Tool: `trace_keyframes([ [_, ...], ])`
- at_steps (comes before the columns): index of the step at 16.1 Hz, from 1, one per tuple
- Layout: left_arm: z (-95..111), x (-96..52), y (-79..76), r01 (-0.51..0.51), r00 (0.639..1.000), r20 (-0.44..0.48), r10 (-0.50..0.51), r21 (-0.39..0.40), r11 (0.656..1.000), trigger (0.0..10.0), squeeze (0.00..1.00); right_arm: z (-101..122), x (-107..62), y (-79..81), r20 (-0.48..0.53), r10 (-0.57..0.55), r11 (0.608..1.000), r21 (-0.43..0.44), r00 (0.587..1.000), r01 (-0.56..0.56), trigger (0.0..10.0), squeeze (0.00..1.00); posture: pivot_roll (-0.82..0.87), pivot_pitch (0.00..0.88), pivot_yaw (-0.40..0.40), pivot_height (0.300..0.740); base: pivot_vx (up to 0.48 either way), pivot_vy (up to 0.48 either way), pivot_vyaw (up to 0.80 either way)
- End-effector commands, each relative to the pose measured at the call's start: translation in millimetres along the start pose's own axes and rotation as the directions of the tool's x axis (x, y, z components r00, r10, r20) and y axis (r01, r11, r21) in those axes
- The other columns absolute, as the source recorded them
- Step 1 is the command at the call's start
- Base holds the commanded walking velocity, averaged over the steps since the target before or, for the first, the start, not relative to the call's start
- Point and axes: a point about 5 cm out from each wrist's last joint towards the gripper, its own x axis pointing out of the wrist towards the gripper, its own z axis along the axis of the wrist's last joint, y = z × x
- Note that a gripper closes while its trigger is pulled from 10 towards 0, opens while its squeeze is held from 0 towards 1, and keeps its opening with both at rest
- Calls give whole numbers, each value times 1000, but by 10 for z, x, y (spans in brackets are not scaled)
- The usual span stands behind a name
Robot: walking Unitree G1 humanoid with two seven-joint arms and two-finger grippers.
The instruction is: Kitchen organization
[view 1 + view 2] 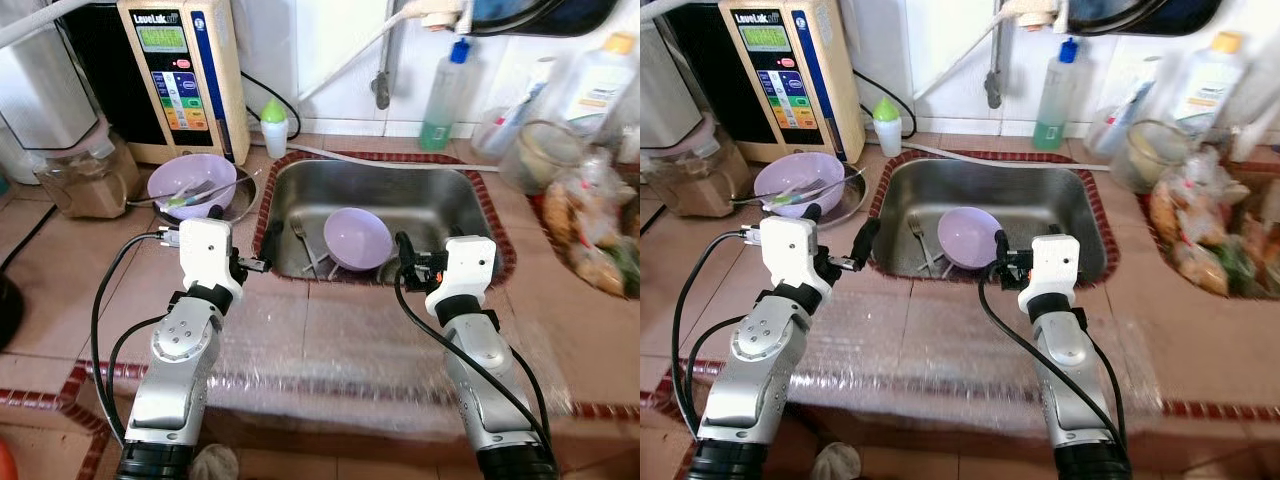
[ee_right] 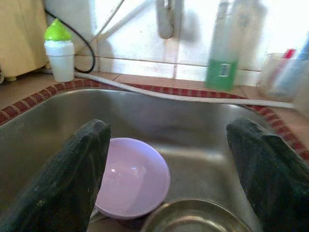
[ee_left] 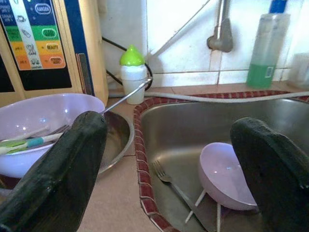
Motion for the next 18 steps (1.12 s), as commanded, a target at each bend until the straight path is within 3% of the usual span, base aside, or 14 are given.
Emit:
trace_keyframes([
  [1, -3, -13, 8, 9, 1000, -11, -9, 7, 1000, 10000, 0, 60, 25, 16, 24, 11, 1000, -1, 1000, -11, 10000, 0, -27, 0, 59, 740, 311, 0, 0],
  [4, -1, -24, -5, 16, 1000, -6, -16, 4, 1000, 10000, 0, 50, 18, 32, 24, 18, 1000, 0, 1000, -18, 10000, 0, -24, 0, 60, 740, 287, 0, 504],
  [13, -45, -77, 17, 37, 997, -67, -35, 34, 999, 10000, 0, 32, 54, 53, 34, -4, 1000, 16, 999, 3, 10000, 0, -14, 0, 116, 740, 0, 0, 181],
  [18, -103, -9, 47, 12, 996, -92, -9, 33, 999, 10000, 0, 34, 13, 68, 36, -10, 999, 49, 999, 9, 10000, 0, -21, 0, 104, 740, 0, 0, 400],
])
